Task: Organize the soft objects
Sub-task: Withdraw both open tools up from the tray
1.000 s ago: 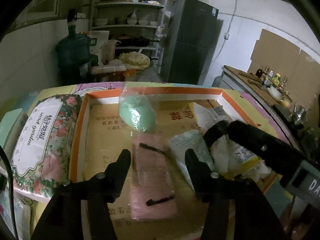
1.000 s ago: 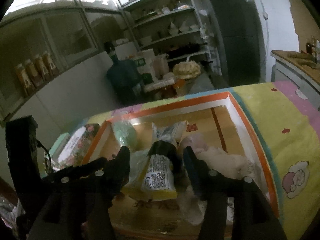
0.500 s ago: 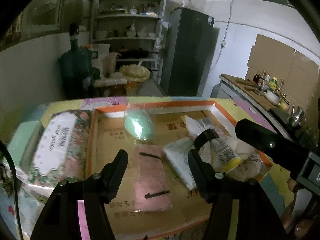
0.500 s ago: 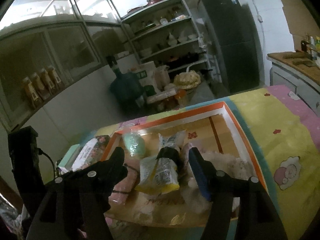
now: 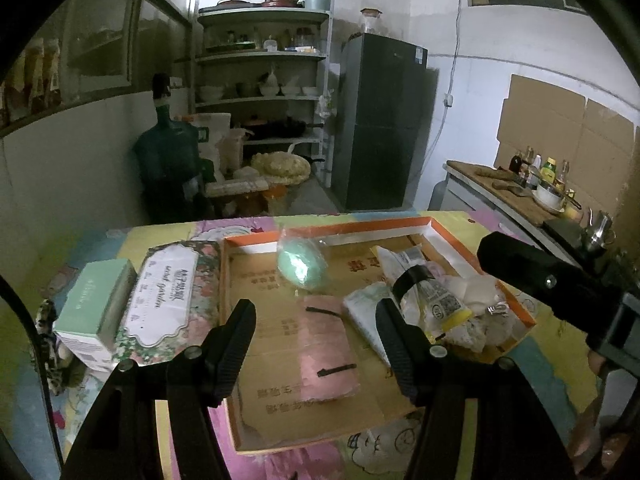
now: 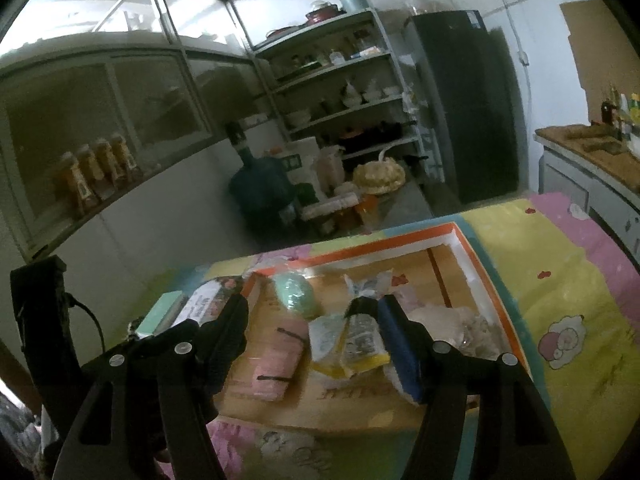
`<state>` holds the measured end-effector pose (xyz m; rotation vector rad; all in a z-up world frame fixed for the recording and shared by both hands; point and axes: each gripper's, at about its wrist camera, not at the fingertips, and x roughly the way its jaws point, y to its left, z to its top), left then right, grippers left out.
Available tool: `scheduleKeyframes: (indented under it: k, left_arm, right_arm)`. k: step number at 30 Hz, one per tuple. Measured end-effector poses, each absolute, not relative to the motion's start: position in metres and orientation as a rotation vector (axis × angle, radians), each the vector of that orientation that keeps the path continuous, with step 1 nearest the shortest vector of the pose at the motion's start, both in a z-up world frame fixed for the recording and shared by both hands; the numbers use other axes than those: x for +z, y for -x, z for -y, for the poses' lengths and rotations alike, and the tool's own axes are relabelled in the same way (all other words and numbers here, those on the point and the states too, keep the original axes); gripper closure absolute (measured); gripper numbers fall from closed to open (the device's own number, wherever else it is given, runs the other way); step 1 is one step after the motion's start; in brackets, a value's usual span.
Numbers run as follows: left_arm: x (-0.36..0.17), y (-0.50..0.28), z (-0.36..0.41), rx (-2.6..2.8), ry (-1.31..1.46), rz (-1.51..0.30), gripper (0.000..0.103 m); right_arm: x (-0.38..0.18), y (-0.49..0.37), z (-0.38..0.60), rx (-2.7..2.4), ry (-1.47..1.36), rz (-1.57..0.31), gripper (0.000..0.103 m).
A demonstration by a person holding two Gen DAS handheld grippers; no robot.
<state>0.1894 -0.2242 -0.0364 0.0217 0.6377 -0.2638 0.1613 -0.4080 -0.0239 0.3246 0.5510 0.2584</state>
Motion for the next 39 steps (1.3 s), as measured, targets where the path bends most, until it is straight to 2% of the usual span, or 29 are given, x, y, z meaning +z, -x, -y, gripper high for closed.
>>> scheduleKeyframes:
  k: [13,39]
  left_arm:
    - [-0.021,-0.163,0.201,-0.256,-0.009,-0.593,0.041]
    - [-0.014,-0.131,0.1,-0.183,0.038,-0.557,0.041]
  right_arm:
    - [-0.006,-0.138,0.385,0.265,-0.292,-0.521,0.034]
    - [0.012,-0.113,0.287,0.323,-0.197,-0.515,0.034]
